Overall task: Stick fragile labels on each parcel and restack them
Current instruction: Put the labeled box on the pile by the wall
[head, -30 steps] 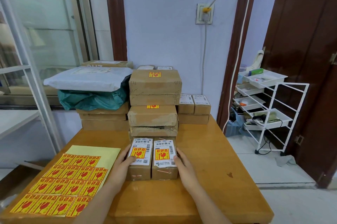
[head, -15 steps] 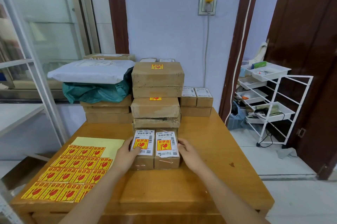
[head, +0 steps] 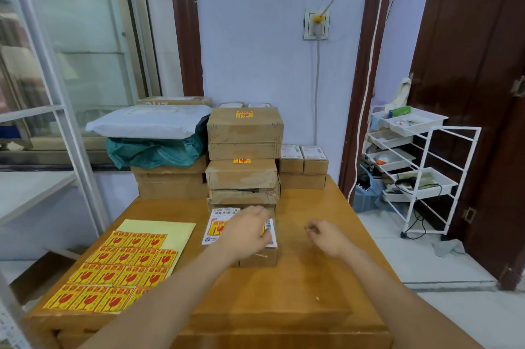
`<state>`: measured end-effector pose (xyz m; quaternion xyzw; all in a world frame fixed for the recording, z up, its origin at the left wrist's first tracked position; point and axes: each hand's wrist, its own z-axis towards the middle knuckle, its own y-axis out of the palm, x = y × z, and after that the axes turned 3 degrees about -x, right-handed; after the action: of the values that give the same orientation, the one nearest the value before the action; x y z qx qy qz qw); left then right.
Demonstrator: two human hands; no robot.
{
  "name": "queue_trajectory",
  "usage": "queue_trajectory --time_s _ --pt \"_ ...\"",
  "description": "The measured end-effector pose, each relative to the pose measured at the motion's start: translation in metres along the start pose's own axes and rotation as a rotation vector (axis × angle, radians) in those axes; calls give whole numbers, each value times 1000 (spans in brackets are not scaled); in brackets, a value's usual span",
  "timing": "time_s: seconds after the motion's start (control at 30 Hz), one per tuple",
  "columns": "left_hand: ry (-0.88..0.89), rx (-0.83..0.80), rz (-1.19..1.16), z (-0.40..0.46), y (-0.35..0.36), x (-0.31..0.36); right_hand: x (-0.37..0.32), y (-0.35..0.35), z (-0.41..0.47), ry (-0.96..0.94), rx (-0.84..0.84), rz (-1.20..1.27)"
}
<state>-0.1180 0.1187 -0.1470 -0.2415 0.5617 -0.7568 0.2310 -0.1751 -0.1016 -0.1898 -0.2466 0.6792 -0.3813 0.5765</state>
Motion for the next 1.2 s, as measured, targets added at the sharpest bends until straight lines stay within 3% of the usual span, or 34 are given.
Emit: queue_trajectory --time_s 0.23,0.57,0.9,1.2 --pt "67 -88 1 62 -5 51 11 -41 18 42 85 -155" --pt "-99 -99 -148 148 19 64 47 -74 49 98 165 -191" --pt "-324 -28 -365 223 30 44 53 -104 107 -4 207 -151" --pt "-557 56 -369 281 43 24 55 -127 175 -85 318 55"
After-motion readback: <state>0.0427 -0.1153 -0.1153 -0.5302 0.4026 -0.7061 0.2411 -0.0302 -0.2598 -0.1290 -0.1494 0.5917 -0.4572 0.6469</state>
